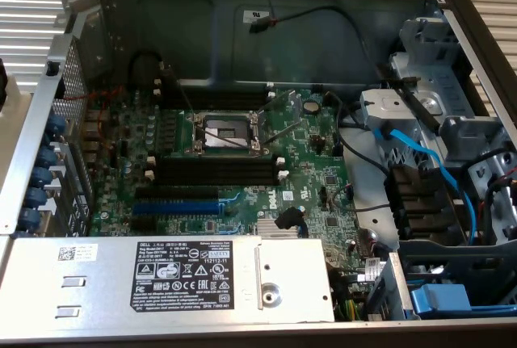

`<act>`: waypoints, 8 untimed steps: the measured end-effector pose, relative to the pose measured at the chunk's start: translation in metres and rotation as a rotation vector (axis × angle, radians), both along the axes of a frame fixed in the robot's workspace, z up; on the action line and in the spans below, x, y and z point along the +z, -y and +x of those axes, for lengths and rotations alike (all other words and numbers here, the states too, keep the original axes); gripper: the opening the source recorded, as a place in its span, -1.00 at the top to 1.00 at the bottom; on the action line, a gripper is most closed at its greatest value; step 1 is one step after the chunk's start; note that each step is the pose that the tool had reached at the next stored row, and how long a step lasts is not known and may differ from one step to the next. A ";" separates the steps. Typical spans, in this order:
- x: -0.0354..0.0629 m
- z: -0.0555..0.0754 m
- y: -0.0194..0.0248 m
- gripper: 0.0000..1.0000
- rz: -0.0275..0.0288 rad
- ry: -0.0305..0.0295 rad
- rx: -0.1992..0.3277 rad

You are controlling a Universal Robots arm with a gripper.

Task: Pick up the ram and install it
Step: 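Pick up the ram and move it above insertion slot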

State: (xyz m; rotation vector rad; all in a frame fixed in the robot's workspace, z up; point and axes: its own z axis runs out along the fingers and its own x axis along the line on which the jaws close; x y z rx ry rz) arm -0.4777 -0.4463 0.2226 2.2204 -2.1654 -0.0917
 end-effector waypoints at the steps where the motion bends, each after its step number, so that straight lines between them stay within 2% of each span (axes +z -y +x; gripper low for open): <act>1: 0.0000 0.000 0.0000 0.79 0.0000 0.0000 0.000; 4: 0.0000 0.000 0.0000 0.77 0.0000 0.0000 0.000; 5: 0.0000 0.000 0.0000 0.64 0.0000 0.0000 0.000; 8: 0.0000 0.000 0.0000 0.64 0.0000 0.0000 0.000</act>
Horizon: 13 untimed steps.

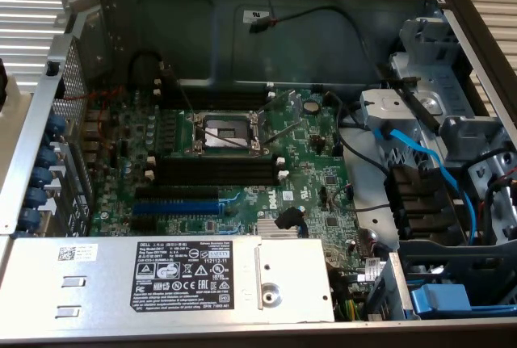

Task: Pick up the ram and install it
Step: 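Pick up the ram and move it above insertion slot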

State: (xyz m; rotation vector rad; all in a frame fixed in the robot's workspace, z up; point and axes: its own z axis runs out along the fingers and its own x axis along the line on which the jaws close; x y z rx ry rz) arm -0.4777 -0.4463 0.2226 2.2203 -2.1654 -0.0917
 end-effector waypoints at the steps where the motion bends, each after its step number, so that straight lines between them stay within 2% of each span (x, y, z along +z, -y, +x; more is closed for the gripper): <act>1: 0.0000 0.000 0.0000 0.64 0.0000 0.0000 0.000; 5: 0.0000 0.000 0.0002 0.60 0.0000 0.0000 0.000; 6: 0.0000 0.000 0.0003 0.47 0.0000 0.0001 0.000; 13: -0.0002 0.000 0.0003 0.47 -0.0002 0.0004 0.000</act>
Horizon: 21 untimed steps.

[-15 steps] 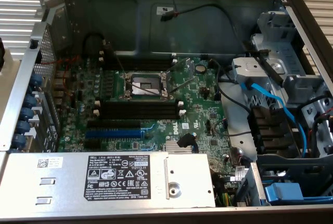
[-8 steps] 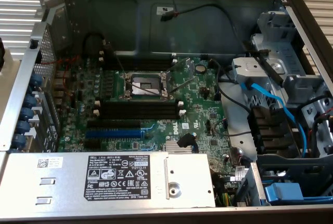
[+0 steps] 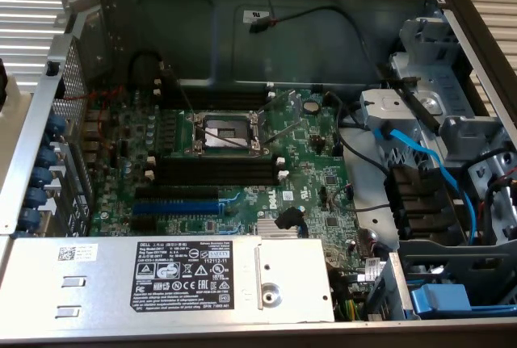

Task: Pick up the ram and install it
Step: 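Pick up the ram and move it above insertion slot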

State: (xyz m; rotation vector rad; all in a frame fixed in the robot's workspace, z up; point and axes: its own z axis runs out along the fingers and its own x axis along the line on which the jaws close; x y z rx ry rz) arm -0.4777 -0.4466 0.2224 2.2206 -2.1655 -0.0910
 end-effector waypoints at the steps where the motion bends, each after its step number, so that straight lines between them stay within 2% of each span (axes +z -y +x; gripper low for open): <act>1: 0.0000 0.000 0.0000 0.47 0.0000 -0.0001 0.000; 21: -0.0025 0.000 -0.0001 0.47 0.0002 0.0005 0.000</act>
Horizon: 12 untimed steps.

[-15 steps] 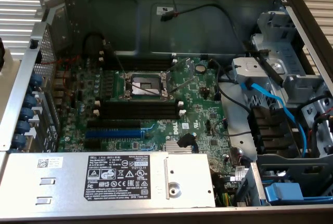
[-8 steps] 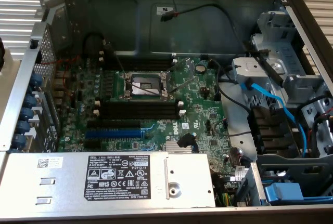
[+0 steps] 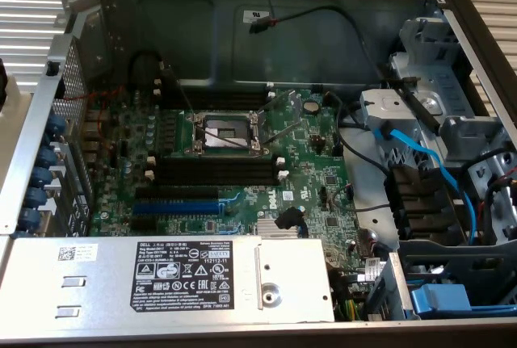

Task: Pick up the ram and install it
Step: 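Pick up the ram and move it above insertion slot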

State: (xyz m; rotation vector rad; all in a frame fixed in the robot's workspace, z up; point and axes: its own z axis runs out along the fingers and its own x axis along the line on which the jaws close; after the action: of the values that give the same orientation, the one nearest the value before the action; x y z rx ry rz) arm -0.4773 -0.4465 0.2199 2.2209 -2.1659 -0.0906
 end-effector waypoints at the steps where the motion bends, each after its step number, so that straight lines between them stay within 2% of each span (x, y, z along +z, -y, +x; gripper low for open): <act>1: -0.0001 0.000 0.0000 0.47 0.0000 -0.0001 0.000; 3: -0.0003 0.000 0.0001 0.47 -0.0002 0.0018 0.000; 5: -0.0004 0.000 0.0002 0.47 -0.0002 0.0063 0.000; 7: -0.0006 0.000 0.0001 0.47 -0.0001 0.0177 0.000; 9: -0.0011 0.000 0.0001 0.47 -0.0001 0.0348 0.001; 10: -0.0016 0.000 0.0001 0.47 -0.0001 0.0408 0.002; 12: -0.0028 0.000 0.0002 0.47 0.0001 0.0459 0.002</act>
State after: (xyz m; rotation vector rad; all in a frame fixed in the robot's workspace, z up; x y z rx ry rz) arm -0.4770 -0.4466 0.2171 2.2472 -2.1863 -0.0401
